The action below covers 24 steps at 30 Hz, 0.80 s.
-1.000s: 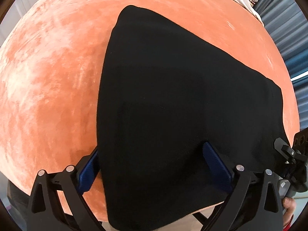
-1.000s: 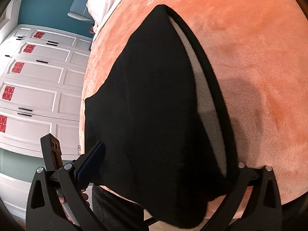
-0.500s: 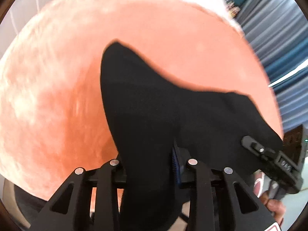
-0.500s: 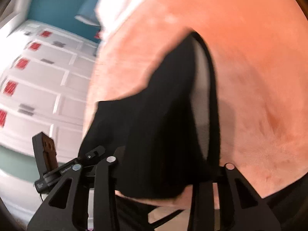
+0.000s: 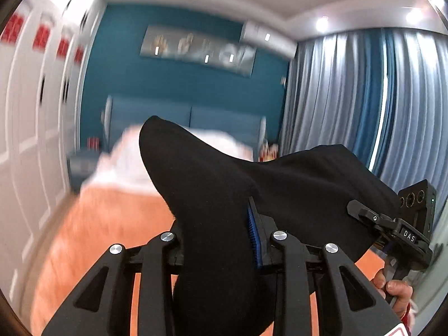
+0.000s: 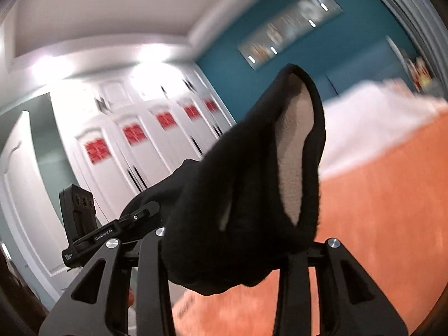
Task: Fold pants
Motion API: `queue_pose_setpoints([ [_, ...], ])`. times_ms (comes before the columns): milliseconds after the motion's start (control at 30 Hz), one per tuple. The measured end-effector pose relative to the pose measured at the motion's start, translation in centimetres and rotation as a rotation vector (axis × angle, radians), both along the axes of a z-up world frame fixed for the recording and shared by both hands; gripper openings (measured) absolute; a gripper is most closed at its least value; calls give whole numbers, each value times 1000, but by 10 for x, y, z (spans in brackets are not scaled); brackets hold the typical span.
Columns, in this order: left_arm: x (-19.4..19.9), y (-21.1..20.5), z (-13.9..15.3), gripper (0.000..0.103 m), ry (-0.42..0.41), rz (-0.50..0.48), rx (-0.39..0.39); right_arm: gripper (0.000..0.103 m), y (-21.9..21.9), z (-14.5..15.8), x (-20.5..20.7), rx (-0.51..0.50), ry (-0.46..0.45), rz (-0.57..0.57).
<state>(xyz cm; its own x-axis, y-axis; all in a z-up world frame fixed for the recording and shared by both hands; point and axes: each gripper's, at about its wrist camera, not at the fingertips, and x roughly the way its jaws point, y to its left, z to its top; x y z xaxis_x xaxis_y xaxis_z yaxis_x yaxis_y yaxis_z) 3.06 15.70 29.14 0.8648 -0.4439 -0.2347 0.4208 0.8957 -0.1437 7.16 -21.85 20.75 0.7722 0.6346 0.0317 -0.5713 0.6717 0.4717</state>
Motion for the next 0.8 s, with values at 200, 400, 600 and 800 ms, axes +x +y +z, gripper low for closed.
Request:
queue_pose_setpoints([
  [200, 113, -42, 65, 28, -130, 36, -33, 35, -13, 52, 74, 27, -148, -32],
  [400, 236, -70, 57, 30, -150, 82, -30, 35, -30, 58, 195, 62, -166, -77],
  [600, 385, -91, -35, 30, 32, 119, 34, 35, -30, -23, 335, 99, -3, -90],
  [800, 501, -80, -195, 30, 306, 136, 41, 35, -26, -162, 433, 80, 234, -114],
])
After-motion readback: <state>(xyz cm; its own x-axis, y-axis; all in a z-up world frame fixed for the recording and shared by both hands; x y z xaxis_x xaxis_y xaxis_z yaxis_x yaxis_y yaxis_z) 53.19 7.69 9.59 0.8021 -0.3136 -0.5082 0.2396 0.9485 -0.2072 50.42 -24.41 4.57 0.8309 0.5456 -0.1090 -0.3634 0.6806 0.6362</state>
